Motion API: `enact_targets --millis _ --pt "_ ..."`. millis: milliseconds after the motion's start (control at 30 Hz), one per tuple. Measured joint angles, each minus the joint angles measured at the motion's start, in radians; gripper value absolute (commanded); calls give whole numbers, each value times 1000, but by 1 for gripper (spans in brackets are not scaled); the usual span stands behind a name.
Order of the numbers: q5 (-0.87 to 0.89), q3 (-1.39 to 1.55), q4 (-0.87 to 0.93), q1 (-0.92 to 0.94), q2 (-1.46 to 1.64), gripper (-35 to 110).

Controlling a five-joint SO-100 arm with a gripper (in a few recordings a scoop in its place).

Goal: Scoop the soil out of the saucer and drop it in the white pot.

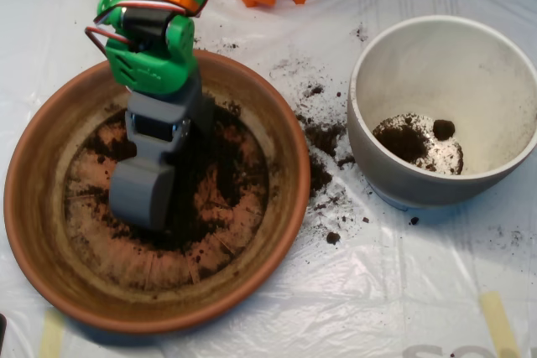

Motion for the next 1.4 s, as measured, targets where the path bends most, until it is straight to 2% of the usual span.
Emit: enact_targets --millis 367,433,733,833,1000,1300,1400 --pt "-9 -84 89 -87 -66 46" --pt "-9 -89 95 -92 -75 40" --pt "14 -146 117 -67 -118 41" --pt "-2 -146 109 -55 -118 24" --pt "-18 -130 32 -40 -84 12" --pt "-15 -3 -55 -41 9 0" --pt "-18 -3 -55 -41 11 0"
